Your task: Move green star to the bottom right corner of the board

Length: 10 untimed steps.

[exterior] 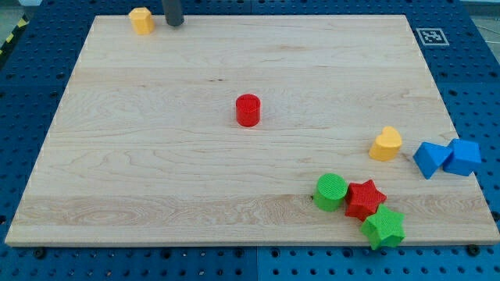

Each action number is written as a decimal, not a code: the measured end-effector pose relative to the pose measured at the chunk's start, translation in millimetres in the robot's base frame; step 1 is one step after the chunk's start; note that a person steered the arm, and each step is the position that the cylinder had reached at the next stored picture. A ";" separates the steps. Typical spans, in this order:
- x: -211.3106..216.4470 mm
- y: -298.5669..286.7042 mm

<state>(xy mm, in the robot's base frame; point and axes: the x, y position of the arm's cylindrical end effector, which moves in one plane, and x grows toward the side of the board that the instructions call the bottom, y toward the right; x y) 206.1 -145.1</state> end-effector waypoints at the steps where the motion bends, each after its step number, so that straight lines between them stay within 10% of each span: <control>1: 2.7 4.5; 10: 108.7 35.1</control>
<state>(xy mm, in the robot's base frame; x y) 314.8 -110.0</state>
